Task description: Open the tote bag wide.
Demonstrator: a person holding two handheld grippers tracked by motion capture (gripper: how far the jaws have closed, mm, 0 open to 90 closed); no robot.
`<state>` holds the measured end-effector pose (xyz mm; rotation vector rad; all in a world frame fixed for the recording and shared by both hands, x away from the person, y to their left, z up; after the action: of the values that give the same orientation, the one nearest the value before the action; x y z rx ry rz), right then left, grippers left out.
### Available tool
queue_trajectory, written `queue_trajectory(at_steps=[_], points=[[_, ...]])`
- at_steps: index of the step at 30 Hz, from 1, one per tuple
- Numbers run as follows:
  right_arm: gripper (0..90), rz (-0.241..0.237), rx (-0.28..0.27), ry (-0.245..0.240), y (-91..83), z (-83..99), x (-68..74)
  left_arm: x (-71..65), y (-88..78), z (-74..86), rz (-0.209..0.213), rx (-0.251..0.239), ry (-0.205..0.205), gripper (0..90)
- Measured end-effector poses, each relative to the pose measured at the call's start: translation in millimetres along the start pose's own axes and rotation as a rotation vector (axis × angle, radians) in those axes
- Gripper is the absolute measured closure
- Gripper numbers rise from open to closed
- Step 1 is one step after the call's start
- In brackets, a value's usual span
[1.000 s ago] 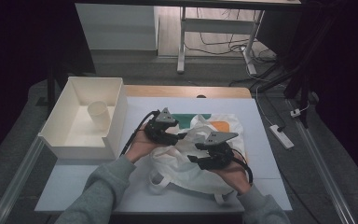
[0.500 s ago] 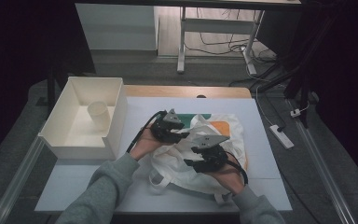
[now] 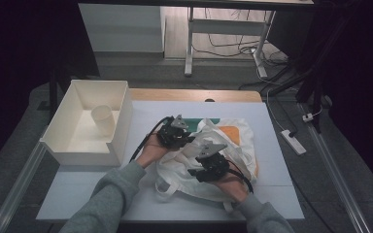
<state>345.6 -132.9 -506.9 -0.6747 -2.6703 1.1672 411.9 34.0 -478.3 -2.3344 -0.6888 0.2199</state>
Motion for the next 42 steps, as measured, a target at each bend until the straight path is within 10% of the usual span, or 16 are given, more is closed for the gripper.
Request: queue_trajectory(at_steps=[13,24,42], points=[[49.1,0.027,0.072,-0.011,12.0,6.2,-1.6,-2.7,-4.1,0.9,-0.017,-0.024,0.002,79.8],[81.0,0.066,0.121,-0.083,14.0,8.1,-0.8,-1.1,-6.5,1.3,-0.029,-0.047,-0.011,79.7],[88.4,-0.006,0.028,-0.118,-28.7,0.4,14.7,10.1,-24.9,3.7,-0.122,-0.125,-0.079,80.5]])
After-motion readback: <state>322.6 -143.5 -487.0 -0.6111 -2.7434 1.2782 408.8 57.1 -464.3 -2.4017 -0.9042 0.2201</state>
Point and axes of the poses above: each handheld gripper's, and its own axes: y roughly forward along the jaws, z roughly out of its underside, x roughly to its left, the point moved 2 cm from there along y, roughly forward along the jaws, and after that the axes turned 1 degree about -z, right-handed, at the moved point
